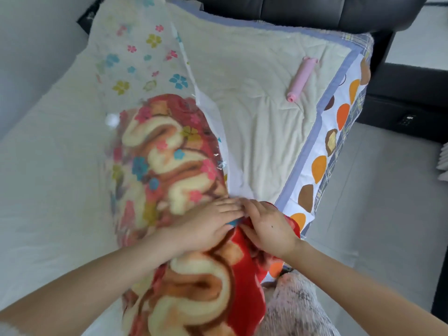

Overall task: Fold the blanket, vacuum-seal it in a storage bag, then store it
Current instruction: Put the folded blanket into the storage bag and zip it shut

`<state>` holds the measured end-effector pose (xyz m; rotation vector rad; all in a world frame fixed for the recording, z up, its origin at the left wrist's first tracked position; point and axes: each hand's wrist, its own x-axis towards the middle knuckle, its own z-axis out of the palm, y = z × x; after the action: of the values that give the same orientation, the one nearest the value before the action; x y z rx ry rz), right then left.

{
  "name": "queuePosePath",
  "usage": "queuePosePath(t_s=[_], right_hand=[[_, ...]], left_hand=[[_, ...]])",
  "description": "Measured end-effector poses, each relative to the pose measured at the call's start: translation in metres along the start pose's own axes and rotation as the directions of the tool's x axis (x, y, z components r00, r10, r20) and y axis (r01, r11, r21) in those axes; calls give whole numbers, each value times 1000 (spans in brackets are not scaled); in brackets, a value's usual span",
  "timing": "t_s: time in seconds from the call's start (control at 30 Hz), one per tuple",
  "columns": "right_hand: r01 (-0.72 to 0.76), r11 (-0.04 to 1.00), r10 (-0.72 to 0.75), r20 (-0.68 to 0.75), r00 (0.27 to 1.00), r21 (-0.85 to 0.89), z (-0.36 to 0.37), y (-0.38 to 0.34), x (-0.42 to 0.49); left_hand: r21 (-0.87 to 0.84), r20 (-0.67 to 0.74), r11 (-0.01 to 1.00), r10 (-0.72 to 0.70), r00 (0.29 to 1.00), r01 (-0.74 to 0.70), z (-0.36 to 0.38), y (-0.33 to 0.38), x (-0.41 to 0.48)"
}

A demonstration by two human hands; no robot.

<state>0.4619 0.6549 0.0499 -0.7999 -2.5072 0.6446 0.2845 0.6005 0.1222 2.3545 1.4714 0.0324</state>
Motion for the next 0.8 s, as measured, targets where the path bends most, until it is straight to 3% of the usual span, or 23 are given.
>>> queuePosePath(t_s=[0.07, 0.13, 0.17, 0.23, 0.27, 0.33, 0.37, 0.4, 0.43, 0.53, 0.57, 0.6, 0.67, 0.7, 0.77, 0.8], right_hand=[[2, 998, -1, 19, 1000, -67, -4, -4, 8], [-55, 994, 63, 90, 994, -90, -6, 3, 15], [-84, 991, 100, 155, 983, -108, -6, 10, 17], [-158, 975, 193, 246, 950, -157, -6, 23, 17], [-212, 968, 240, 242, 940, -135, -7, 26, 15], [-430, 902, 400, 290, 869, 43, -17, 24, 14], [-563, 817, 491, 357, 794, 129, -24, 20, 16], [-645, 745, 542, 411, 733, 170, -30, 18, 19], [-674, 714, 550, 444, 707, 188, -34, 15, 22], [-583, 812, 518, 437, 735, 17, -35, 7, 31], [-543, 836, 523, 408, 749, -76, -34, 2, 33], [-467, 870, 493, 315, 811, -157, -33, -3, 34], [-172, 923, 210, 77, 975, -345, -31, -16, 31], [-43, 911, 51, 9, 999, -411, -31, -28, 31], [81, 907, -67, 47, 997, -414, -26, -56, 32], [93, 913, -50, 117, 992, -396, -23, -71, 34]], left_hand=[[-149, -149, 987, -80, 986, 58, -6, 3, -9], [-291, -342, 942, -263, 902, 165, -17, 0, -34], [-342, -433, 907, -385, 815, 247, -21, -5, -52], [-482, -521, 752, -659, 543, 451, -21, -20, -99], [-584, -482, 610, -791, 376, 535, -16, -27, -124], [-767, -256, 243, -965, 65, 594, 5, -43, -168], [-811, -112, 71, -993, -36, 581, 19, -49, -185], [-827, 9, -51, -997, -77, 559, 33, -53, -199], [-830, 96, -123, -992, -78, 544, 47, -56, -208], [-846, 315, -287, -949, -12, 450, 82, -58, -215], [-849, 404, -372, -915, 8, 375, 95, -60, -215], [-841, 483, -454, -875, 28, 294, 109, -61, -215], [-821, 566, -554, -822, 69, 139, 135, -63, -217], [-813, 582, -578, -809, 79, 71, 146, -65, -219], [-791, 606, -610, -791, 87, -46, 162, -65, -221], [-774, 620, -626, -779, 90, -89, 166, -65, -221]])
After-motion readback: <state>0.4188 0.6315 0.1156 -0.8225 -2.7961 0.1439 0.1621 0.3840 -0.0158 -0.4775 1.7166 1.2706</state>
